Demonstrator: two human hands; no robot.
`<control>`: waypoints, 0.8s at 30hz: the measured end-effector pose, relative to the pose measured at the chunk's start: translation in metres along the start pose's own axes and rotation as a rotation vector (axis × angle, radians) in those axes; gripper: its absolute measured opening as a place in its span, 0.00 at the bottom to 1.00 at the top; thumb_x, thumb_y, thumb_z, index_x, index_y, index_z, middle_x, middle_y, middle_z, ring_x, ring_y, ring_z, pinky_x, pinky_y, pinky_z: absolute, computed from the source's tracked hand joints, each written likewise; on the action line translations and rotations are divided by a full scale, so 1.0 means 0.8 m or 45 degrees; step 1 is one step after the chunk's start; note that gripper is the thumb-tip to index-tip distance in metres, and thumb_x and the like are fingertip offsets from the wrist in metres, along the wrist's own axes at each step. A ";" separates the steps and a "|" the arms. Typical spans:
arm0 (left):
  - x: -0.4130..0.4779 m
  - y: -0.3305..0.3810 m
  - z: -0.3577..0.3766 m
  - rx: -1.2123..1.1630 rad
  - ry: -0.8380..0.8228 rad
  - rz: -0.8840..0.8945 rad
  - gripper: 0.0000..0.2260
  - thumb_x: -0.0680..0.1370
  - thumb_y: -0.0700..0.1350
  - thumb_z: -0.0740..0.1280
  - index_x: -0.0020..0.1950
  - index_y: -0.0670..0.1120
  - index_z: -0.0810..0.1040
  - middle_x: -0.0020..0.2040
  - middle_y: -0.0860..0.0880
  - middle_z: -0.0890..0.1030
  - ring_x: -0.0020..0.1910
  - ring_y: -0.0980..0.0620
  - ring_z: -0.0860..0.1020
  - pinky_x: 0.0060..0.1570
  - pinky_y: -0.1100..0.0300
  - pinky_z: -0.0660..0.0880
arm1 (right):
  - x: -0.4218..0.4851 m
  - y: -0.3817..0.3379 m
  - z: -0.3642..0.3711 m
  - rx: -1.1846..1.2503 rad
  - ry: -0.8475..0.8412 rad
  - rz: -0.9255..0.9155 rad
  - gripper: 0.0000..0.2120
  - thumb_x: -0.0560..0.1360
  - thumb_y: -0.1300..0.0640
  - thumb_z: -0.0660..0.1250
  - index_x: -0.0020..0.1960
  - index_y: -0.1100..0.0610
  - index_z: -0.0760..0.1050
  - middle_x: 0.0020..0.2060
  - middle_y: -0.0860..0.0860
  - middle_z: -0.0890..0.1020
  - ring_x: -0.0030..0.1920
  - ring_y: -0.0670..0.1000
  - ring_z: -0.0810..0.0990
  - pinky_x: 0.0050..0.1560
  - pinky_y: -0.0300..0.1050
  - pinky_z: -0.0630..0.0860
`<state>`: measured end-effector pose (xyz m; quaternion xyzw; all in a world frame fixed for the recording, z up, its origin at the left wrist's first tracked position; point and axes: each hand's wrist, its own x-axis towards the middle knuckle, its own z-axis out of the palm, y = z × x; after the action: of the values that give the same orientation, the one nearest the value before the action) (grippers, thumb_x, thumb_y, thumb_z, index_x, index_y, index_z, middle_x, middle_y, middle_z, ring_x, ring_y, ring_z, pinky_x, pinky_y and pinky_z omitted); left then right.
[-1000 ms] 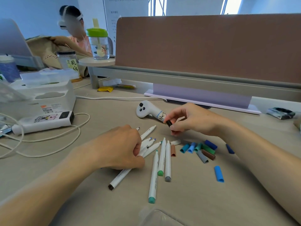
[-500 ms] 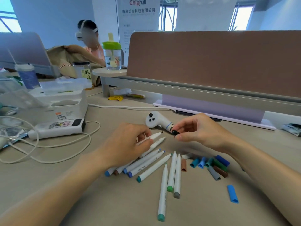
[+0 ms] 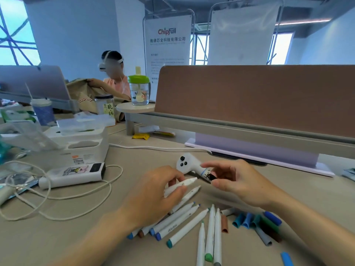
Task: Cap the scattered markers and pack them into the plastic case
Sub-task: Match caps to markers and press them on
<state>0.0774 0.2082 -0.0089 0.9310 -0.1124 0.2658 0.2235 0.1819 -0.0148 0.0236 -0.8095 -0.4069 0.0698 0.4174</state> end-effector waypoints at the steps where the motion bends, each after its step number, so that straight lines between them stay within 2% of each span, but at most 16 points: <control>1: 0.000 0.000 0.000 -0.006 0.008 0.007 0.09 0.78 0.57 0.63 0.53 0.57 0.79 0.41 0.62 0.76 0.45 0.60 0.75 0.43 0.71 0.70 | 0.000 -0.002 0.000 0.014 -0.020 0.009 0.16 0.77 0.58 0.69 0.60 0.40 0.79 0.54 0.42 0.83 0.55 0.41 0.80 0.58 0.39 0.77; 3: 0.001 0.001 -0.001 -0.009 0.043 0.030 0.06 0.78 0.55 0.65 0.53 0.57 0.79 0.40 0.64 0.76 0.44 0.61 0.75 0.43 0.72 0.69 | 0.000 -0.006 -0.001 0.106 -0.036 0.033 0.13 0.77 0.59 0.69 0.57 0.45 0.81 0.52 0.41 0.84 0.54 0.41 0.81 0.56 0.38 0.77; 6: 0.002 0.003 -0.003 -0.019 0.071 0.056 0.08 0.78 0.57 0.64 0.52 0.58 0.79 0.39 0.65 0.75 0.42 0.62 0.75 0.41 0.73 0.69 | 0.000 -0.011 -0.001 0.335 0.035 0.077 0.08 0.73 0.61 0.72 0.51 0.54 0.82 0.45 0.51 0.86 0.48 0.49 0.85 0.52 0.43 0.80; 10: 0.002 0.001 -0.003 -0.040 0.087 0.060 0.09 0.78 0.57 0.64 0.53 0.57 0.80 0.40 0.61 0.77 0.41 0.59 0.76 0.38 0.67 0.72 | 0.001 -0.010 0.001 0.700 0.125 0.147 0.13 0.66 0.62 0.73 0.49 0.65 0.80 0.43 0.60 0.85 0.43 0.56 0.85 0.46 0.44 0.82; 16: 0.002 0.002 -0.004 -0.048 0.136 0.105 0.07 0.78 0.54 0.66 0.52 0.54 0.81 0.40 0.61 0.77 0.38 0.60 0.75 0.36 0.68 0.72 | 0.002 -0.012 0.005 0.954 0.169 0.208 0.10 0.66 0.67 0.72 0.47 0.66 0.80 0.40 0.65 0.83 0.38 0.57 0.84 0.39 0.45 0.82; 24: 0.002 0.007 -0.004 -0.069 0.178 0.167 0.10 0.77 0.52 0.67 0.52 0.49 0.82 0.40 0.61 0.76 0.37 0.65 0.73 0.36 0.73 0.68 | 0.000 -0.017 0.010 0.893 0.126 0.243 0.12 0.65 0.67 0.71 0.49 0.68 0.80 0.39 0.65 0.84 0.37 0.56 0.85 0.41 0.45 0.83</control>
<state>0.0756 0.2049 -0.0032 0.8945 -0.1643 0.3411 0.2379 0.1699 -0.0056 0.0284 -0.6540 -0.2601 0.2044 0.6804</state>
